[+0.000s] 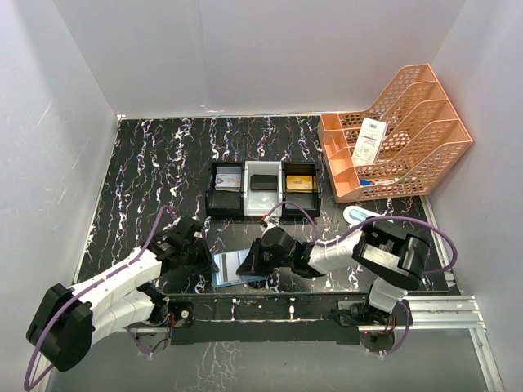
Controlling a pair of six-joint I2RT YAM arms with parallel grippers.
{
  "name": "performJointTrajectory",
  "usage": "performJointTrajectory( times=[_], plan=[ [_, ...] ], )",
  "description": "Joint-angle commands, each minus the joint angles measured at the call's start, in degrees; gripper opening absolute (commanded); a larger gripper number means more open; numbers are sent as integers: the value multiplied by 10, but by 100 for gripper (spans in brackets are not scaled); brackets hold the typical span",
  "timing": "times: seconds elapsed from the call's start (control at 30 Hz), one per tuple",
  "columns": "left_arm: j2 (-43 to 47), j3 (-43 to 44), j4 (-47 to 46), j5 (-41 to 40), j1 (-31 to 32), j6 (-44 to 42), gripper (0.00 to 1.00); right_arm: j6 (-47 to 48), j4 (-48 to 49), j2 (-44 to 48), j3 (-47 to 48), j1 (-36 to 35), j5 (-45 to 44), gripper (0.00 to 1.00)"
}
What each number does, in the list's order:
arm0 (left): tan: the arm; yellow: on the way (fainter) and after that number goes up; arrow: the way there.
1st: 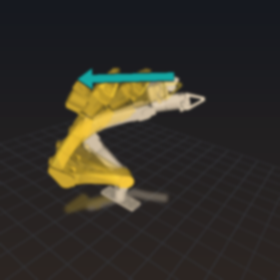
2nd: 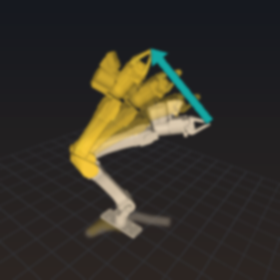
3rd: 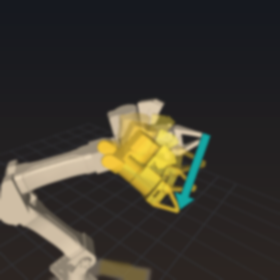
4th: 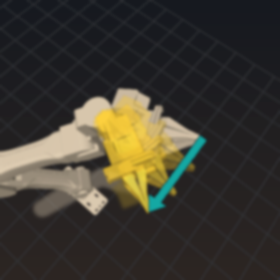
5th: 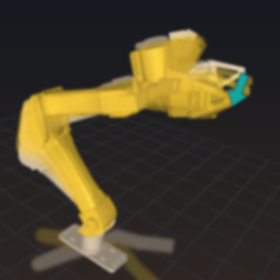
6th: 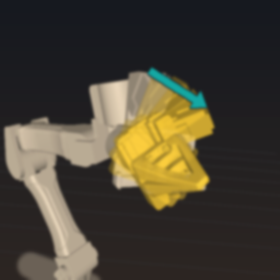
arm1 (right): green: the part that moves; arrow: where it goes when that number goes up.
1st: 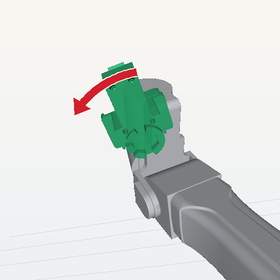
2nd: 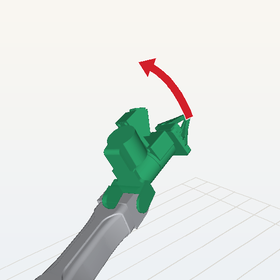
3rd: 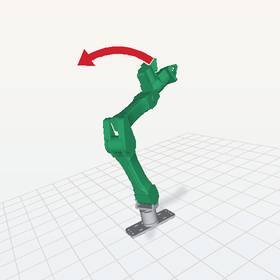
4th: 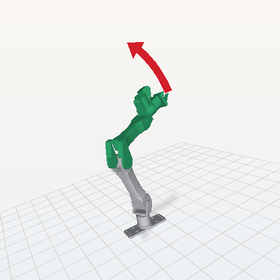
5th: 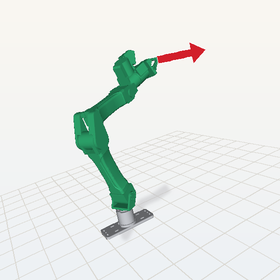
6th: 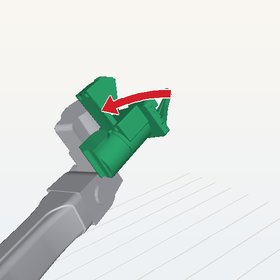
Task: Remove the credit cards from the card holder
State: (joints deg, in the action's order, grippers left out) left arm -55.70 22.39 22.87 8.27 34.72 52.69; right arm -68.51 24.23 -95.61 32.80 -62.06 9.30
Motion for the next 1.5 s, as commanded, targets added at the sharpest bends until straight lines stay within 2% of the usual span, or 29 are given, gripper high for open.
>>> performJointTrajectory(
  times=[0.0, 0.27, 0.53, 0.63, 0.8, 0.97, 1.17, 1.47],
  plan=[
    [2, 1, 29, -16, 3, -4, 4, 0, 0, 25, -14, 8, -21, 0],
    [8, 9, 39, -26, 4, -1, 5, -2, -7, 33, -18, 10, -26, 0],
    [49, 40, 63, -39, 4, 3, 23, -1, 14, 3, -9, 10, 0, 0],
    [56, 42, 17, 10, 4, -21, 30, 0, 14, -1, -8, 10, 1, 1],
    [29, 21, -82, 91, 6, -15, 34, 0, 13, -6, -7, 10, 1, 1],
    [-4, 9, -77, 53, 11, 3, 32, 2, 16, 0, -9, 10, -4, 3],
    [-42, -19, -42, 2, 11, 14, 19, 5, 24, -1, -11, 11, 0, 7],
    [-25, -19, -10, -19, 12, 6, 14, 26, -9, 24, 8, 12, -18, 21]
  ],
)
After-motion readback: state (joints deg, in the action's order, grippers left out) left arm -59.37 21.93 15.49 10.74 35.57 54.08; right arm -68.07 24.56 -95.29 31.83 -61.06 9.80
